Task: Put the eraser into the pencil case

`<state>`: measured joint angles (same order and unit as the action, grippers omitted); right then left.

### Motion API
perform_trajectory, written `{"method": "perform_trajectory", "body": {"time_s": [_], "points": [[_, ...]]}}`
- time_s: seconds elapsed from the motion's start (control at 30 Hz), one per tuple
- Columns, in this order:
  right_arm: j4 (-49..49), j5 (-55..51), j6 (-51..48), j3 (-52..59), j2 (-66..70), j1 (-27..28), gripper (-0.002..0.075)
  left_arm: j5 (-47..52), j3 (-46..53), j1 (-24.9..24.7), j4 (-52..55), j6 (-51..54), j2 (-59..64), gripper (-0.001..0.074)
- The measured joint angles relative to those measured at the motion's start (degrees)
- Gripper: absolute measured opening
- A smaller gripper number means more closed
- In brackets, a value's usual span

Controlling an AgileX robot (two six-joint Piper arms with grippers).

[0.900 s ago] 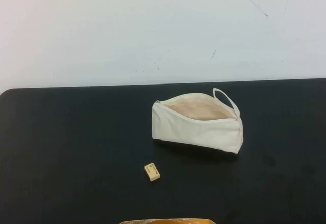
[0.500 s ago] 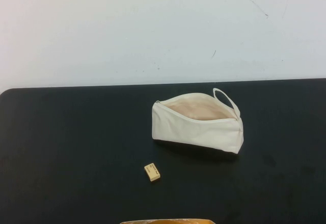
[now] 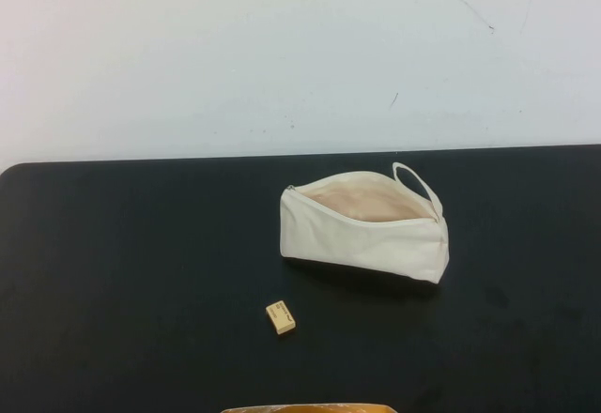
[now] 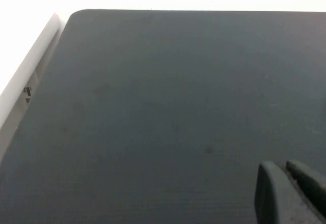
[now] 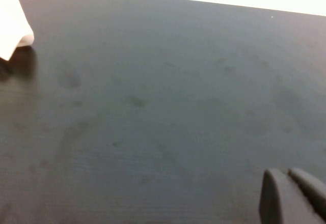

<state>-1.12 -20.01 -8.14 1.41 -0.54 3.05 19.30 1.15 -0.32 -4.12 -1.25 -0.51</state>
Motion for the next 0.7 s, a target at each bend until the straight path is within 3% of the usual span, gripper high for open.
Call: {"method": "perform_trajectory", "body": {"time_s": [0.47,0.7], "points": [[0.00,0.00,0.00,0.00,0.00,0.00,-0.0001,-0.67,0.00,0.00,2.07,0.00,0.00,-0.0001],[0.00,0.00,0.00,0.00,0.00,0.00,-0.0001,-12.05,0.36,0.00,7.15,0.00,0.00,-0.0001]]}}
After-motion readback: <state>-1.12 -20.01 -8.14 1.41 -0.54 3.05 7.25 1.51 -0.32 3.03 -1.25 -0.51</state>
